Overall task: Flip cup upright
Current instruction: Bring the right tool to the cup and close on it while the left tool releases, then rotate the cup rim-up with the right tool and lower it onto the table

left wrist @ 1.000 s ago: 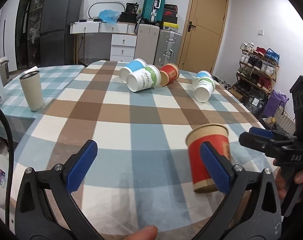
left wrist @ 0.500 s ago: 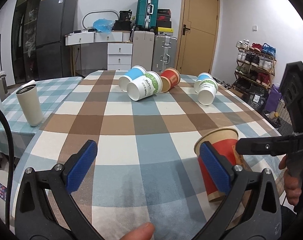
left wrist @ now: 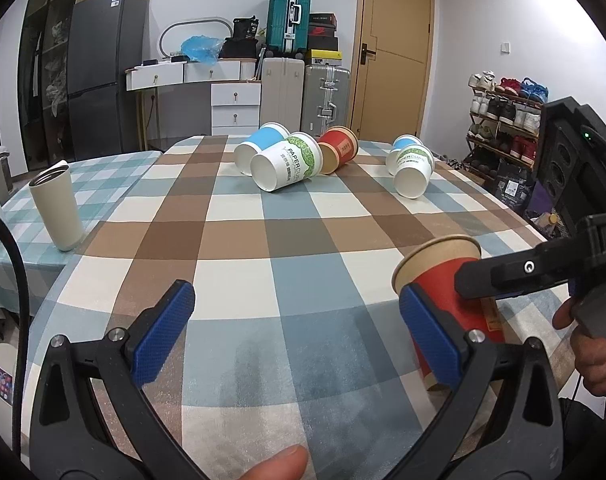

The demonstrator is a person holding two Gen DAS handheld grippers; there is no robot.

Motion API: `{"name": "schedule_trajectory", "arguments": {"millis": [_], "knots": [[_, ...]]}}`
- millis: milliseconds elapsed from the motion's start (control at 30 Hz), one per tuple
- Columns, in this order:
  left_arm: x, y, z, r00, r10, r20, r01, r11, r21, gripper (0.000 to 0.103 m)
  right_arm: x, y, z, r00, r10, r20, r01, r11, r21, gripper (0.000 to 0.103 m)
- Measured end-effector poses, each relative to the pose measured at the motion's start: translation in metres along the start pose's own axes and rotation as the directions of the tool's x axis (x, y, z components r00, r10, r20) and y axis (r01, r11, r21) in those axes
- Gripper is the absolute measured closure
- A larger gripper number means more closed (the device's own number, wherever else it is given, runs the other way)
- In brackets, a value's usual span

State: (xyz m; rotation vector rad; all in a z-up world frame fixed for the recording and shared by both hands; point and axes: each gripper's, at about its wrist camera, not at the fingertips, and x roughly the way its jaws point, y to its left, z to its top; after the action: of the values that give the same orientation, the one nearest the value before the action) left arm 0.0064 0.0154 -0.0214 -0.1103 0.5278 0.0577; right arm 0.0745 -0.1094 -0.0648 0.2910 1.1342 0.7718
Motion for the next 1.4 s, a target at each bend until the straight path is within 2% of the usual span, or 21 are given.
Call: {"name": "schedule_trajectory", "arguments": {"millis": [300, 433, 600, 700, 800, 833, 967, 1067, 1200, 1400], "knots": [[0.001, 0.003, -0.001, 1.0, 0.001, 0.002, -0.001, 1.0, -0.003, 0.001, 0.009, -0.006, 0.007, 0.998, 0.051, -0.032, -0.049, 0.997, 0.066, 0.013], [0.001, 0.003, -0.001, 1.0, -0.001, 0.003, 0.001, 1.0, -0.005, 0.001, 0.011, -0.009, 0.011, 0.995, 0.081, -0.054, -0.076, 0.993, 0.089, 0.027], [0.0, 0.003, -0.001, 1.0, 0.0, 0.004, 0.0, 1.0, -0.005, 0.001, 0.009, -0.007, 0.01, 0.995, 0.08, -0.055, -0.076, 0.995, 0.067, 0.03], [0.001, 0.003, -0.001, 1.0, -0.001, 0.001, 0.001, 1.0, -0.003, 0.001, 0.002, -0.002, 0.009, 0.998, 0.066, -0.022, -0.065, 0.998, 0.026, 0.031], [0.0, 0.004, -0.001, 1.0, -0.004, 0.003, 0.004, 1.0, -0.006, 0.001, -0.011, 0.009, 0.008, 0.998, 0.001, 0.057, 0.003, 0.998, -0.062, 0.031], [0.001, 0.004, -0.001, 1.0, -0.004, 0.004, 0.004, 1.0, -0.007, 0.001, -0.014, 0.015, 0.007, 0.995, -0.043, 0.087, 0.052, 0.993, -0.103, 0.031], [0.0, 0.004, -0.001, 1.0, -0.006, 0.003, 0.006, 1.0, -0.01, 0.001, -0.019, 0.03, 0.0, 0.964, -0.157, 0.215, 0.203, 0.955, -0.215, 0.032], [0.0, 0.003, -0.001, 1.0, -0.009, 0.004, 0.009, 1.0, -0.014, 0.001, -0.02, 0.039, -0.003, 0.946, -0.165, 0.279, 0.241, 0.934, -0.264, 0.032], [0.001, 0.002, 0.0, 1.0, -0.009, 0.003, 0.009, 1.0, -0.016, 0.001, -0.019, 0.053, -0.004, 0.907, -0.205, 0.368, 0.329, 0.89, -0.316, 0.032], [0.001, 0.002, 0.0, 1.0, -0.01, 0.001, 0.01, 1.0, -0.02, 0.001, -0.008, 0.062, 0.004, 0.882, -0.241, 0.406, 0.389, 0.858, -0.335, 0.032]]}}
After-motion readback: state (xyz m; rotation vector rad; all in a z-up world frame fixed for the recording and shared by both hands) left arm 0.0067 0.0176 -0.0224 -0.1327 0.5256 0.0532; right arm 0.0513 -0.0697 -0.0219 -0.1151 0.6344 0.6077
